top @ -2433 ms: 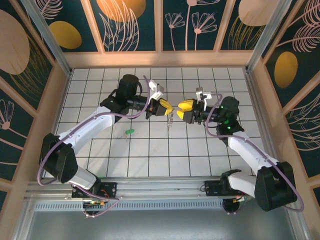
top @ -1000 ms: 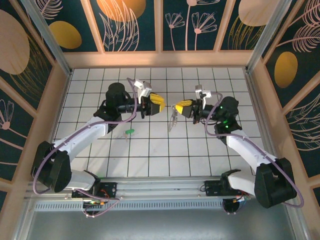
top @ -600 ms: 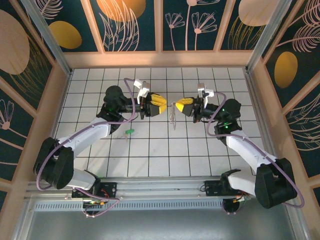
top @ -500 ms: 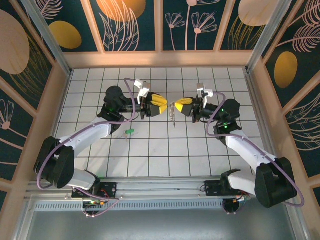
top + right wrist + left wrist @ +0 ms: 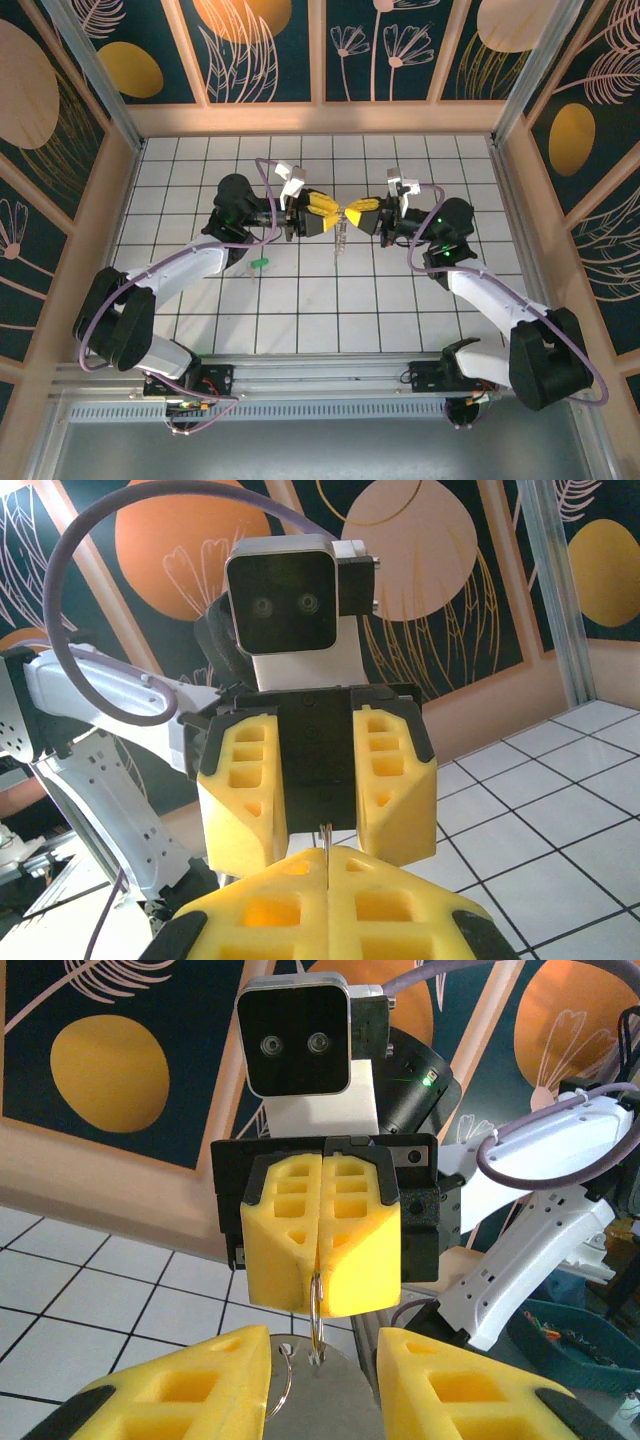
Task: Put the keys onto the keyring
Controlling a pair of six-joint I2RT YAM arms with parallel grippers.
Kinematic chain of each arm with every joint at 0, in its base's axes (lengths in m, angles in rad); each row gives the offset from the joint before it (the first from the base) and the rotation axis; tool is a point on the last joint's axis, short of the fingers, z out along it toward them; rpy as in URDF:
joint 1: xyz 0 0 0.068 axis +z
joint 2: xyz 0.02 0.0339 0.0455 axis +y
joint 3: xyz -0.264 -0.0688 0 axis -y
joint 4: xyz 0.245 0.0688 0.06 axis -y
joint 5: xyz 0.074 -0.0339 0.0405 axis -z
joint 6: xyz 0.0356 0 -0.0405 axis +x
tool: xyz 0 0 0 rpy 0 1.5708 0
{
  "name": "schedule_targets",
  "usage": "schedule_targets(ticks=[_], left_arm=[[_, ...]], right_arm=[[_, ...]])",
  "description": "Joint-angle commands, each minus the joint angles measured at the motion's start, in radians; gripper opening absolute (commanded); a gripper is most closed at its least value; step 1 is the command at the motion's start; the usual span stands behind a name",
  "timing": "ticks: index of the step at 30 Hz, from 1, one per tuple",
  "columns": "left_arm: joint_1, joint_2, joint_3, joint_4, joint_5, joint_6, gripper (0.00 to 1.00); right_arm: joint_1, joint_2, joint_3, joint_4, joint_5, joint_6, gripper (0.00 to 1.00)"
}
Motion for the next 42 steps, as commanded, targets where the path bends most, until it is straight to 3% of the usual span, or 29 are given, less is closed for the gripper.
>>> schedule_targets(ticks=[1,19,23,28,31,33,35,38,42], left_arm=[[-0.010,0.017,0.022,0.049,0.025,-0.011,0.33],[-0.017,0.023,0.028,0.064,0.012,-0.017,0.25],[-0.018,0.026,0.028,0.075,0.013,-0.024,0.18],[-0.018,0.028,0.029,0.081,0.016,-0.027,0.00],[-0.018,0.025,0.027,0.076,0.008,-0.023,0.00],[-0.018,0.013,0.028,0.026,-0.017,0.016,0.00],[-0.018,-0.003,0.033,-0.054,-0.050,0.077,0.00],[-0.018,-0.038,0.048,-0.217,-0.112,0.210,0.00],[-0.018,-0.089,0.048,-0.349,-0.204,0.360,0.00]], right_arm=[[0.011,0.008,0.019,0.065,0.006,-0.001,0.00],[0.016,0.001,0.015,0.036,0.008,-0.022,0.00],[0.015,-0.001,0.015,0.029,0.009,-0.026,0.00],[0.015,-0.002,0.016,0.029,0.009,-0.028,0.00],[0.014,-0.003,0.022,0.014,0.010,-0.031,0.00],[0.003,-0.018,0.018,-0.024,0.043,-0.044,0.23],[-0.023,-0.046,-0.003,-0.045,0.084,-0.043,0.38],[-0.078,-0.099,-0.054,-0.050,0.149,-0.018,0.47],[-0.121,-0.167,-0.103,-0.127,0.259,-0.015,0.50]])
